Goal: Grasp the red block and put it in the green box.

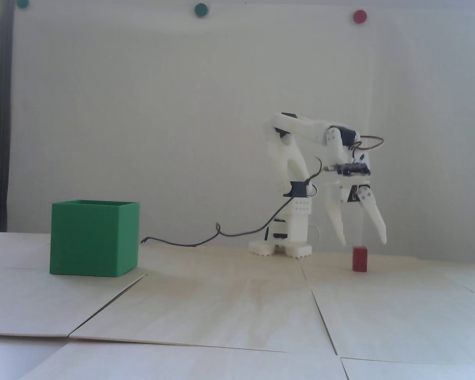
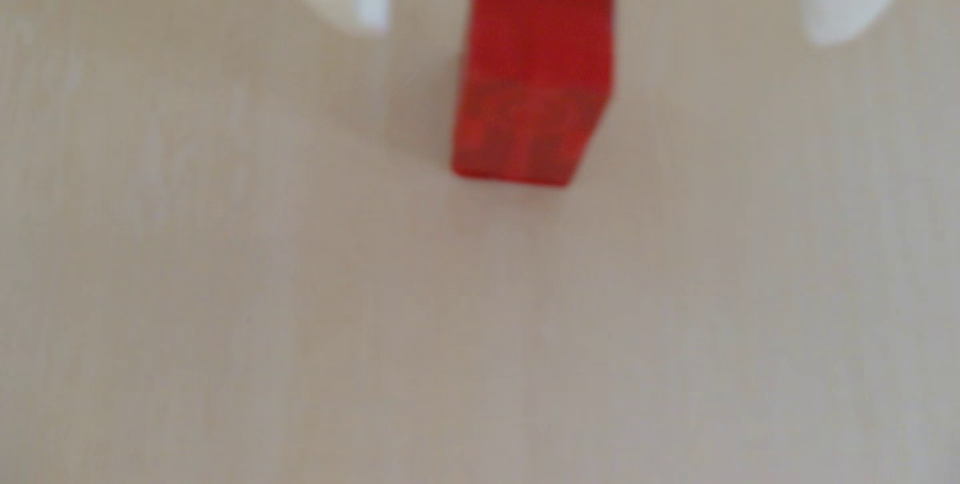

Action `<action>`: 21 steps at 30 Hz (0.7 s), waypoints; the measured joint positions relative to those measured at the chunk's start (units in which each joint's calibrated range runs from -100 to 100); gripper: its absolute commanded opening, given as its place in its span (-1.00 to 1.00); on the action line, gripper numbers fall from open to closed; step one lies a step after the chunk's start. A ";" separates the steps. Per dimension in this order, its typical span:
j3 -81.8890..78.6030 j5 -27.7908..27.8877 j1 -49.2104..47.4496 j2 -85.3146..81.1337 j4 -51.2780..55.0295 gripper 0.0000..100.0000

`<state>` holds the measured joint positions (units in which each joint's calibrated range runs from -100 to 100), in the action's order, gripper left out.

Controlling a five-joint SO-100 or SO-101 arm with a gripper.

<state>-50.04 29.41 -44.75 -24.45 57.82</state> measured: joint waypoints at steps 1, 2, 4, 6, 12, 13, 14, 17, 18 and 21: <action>-1.25 0.00 0.00 0.00 -1.08 -0.42; -2.42 0.00 0.00 0.00 -2.16 -0.42; -4.57 0.00 0.00 0.00 -4.16 -0.42; -6.09 0.00 0.00 0.00 -5.66 -0.42; -6.80 0.00 0.00 0.00 -7.24 -0.43; -6.80 0.00 0.00 0.00 -7.24 -0.43; -6.80 0.00 0.00 0.00 -7.24 -0.46; -6.80 0.00 0.00 0.00 -7.24 -0.76; -6.80 0.00 0.00 0.00 -7.24 -0.90; -6.80 0.00 0.00 0.00 -7.24 -0.94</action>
<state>-56.85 29.41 -44.75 -24.45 50.58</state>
